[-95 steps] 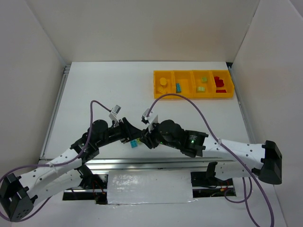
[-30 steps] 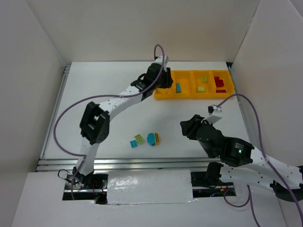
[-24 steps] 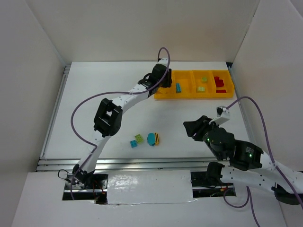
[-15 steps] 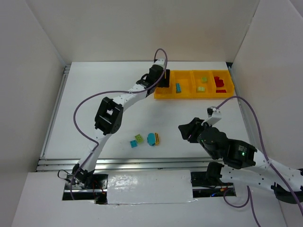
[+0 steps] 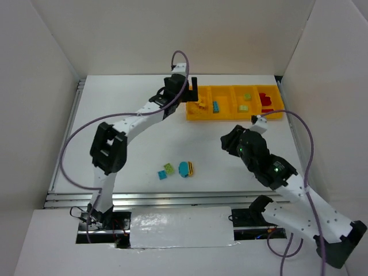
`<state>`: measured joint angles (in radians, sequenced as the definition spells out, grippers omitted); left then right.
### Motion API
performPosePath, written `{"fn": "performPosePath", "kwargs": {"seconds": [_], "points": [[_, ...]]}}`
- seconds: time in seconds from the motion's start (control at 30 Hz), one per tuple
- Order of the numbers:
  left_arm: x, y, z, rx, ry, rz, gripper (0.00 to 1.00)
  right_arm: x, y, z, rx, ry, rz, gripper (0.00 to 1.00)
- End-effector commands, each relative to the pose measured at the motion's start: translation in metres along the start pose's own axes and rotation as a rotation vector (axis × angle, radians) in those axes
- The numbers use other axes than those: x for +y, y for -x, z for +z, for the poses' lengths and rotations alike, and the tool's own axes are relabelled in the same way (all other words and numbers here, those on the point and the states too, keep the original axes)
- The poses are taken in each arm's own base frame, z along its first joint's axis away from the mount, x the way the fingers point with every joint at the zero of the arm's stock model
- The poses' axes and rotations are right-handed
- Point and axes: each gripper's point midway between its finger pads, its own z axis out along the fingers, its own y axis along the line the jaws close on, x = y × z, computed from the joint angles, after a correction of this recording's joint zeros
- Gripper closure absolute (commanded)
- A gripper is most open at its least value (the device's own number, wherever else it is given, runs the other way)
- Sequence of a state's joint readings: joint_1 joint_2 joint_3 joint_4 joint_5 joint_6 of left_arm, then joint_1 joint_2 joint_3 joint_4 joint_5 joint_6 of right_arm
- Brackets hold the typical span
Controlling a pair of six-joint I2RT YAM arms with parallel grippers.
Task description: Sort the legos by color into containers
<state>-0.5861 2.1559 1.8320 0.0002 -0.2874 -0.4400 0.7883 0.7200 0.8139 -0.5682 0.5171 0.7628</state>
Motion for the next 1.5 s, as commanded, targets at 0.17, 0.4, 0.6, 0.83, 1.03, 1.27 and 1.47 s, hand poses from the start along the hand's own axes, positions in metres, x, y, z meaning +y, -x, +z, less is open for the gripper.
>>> {"fn": "performPosePath", "kwargs": {"seconds": [0.17, 0.4, 0.6, 0.83, 1.03, 1.27, 1.47], "points": [[0.034, 0.108, -0.21, -0.151, 0.05, -0.135, 0.0, -0.013, 0.038, 0.138, 0.111, -0.166, -0.039, 1.0], [0.068, 0.034, -0.322, -0.033, -0.02, -0.112, 0.01, -0.057, 0.082, 0.259, 0.147, -0.408, -0.029, 1.0], [0.095, -0.005, -0.385, 0.015, -0.031, -0.116, 0.0, -0.063, 0.104, 0.303, 0.143, -0.417, -0.052, 0.96], [0.122, -0.035, -0.404, 0.066, 0.027, -0.038, 0.0, -0.06, 0.118, 0.328, 0.162, -0.412, -0.072, 0.29], [0.127, -0.041, -0.4, 0.047, 0.045, -0.046, 0.01, -0.059, 0.121, 0.323, 0.159, -0.415, -0.077, 0.19], [0.153, -0.035, -0.402, -0.023, 0.188, -0.112, 0.0, -0.009, 0.088, 0.252, 0.226, -0.27, -0.14, 0.07], [0.171, -0.032, -0.408, -0.071, 0.262, -0.163, 0.01, 0.038, -0.005, 0.164, 0.254, -0.177, -0.241, 0.01]]}}
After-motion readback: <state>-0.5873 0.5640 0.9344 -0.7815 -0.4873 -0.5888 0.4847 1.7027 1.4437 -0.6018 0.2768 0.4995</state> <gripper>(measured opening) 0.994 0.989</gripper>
